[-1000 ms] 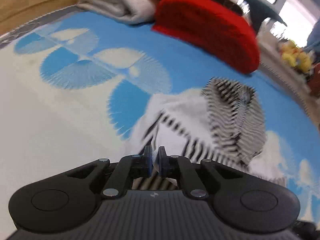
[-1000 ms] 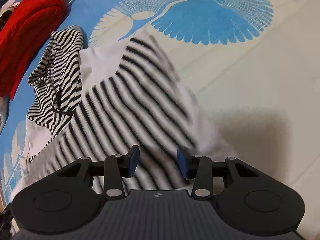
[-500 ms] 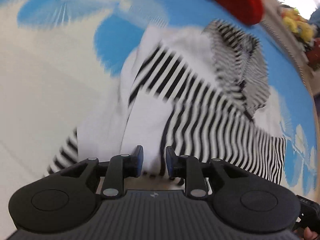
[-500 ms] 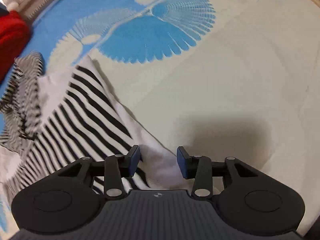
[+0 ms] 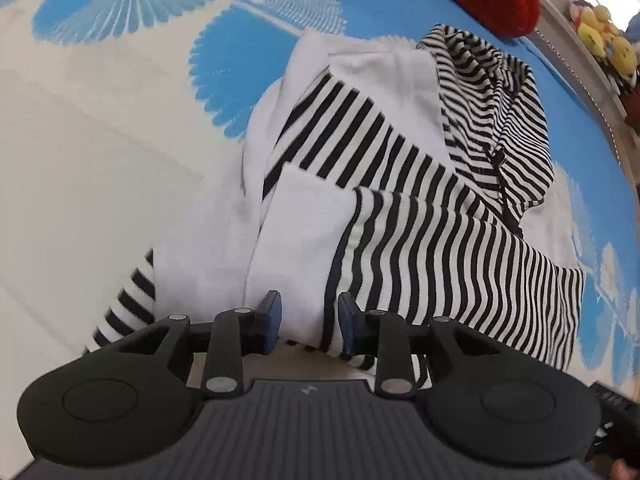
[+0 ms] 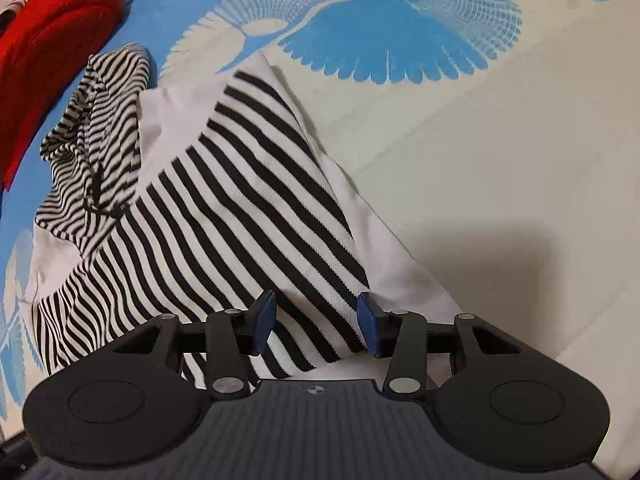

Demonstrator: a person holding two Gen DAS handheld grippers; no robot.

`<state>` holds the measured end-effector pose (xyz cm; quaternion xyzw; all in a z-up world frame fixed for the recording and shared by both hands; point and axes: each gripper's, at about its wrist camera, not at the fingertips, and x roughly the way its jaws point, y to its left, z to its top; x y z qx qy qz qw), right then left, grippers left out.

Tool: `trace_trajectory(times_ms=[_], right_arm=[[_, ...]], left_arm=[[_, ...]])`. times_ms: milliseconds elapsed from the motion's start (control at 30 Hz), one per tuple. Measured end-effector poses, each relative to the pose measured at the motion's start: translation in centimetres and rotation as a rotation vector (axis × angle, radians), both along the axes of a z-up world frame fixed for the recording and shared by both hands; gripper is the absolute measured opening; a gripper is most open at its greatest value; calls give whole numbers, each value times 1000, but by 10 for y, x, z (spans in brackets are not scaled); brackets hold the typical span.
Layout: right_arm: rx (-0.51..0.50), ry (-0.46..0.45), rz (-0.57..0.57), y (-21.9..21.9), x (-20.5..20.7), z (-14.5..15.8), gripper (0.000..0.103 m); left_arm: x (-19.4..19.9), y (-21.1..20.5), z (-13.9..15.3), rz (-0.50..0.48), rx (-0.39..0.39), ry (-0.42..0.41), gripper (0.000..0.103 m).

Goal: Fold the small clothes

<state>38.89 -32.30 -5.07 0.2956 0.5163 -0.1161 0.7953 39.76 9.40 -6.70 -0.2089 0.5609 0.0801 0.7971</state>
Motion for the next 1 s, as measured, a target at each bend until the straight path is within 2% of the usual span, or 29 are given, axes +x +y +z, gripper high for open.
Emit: trace_trajectory(times_ms=[100, 200, 367, 467, 733, 1000], right_arm=[[-38, -62, 43, 10, -1, 20, 49], [-124, -138, 147, 26, -1, 42, 51], [-304, -242, 318, 54, -2, 69, 56], [-335, -265, 372, 63, -6, 74, 58], [-405, -279, 418, 70, -8, 76, 58], [-430, -275, 411, 59, -8, 76, 58]], left_arm=[[0, -12, 18, -64, 114, -91, 34], [0, -21, 25, -96, 173, -113, 34], [-1, -27, 29, -111, 190, -118, 34], [-2, -29, 32, -116, 193, -125, 34], [-3, -35, 36, -130, 218, -130, 34], [-1, -43, 32, -143, 233, -128, 34]])
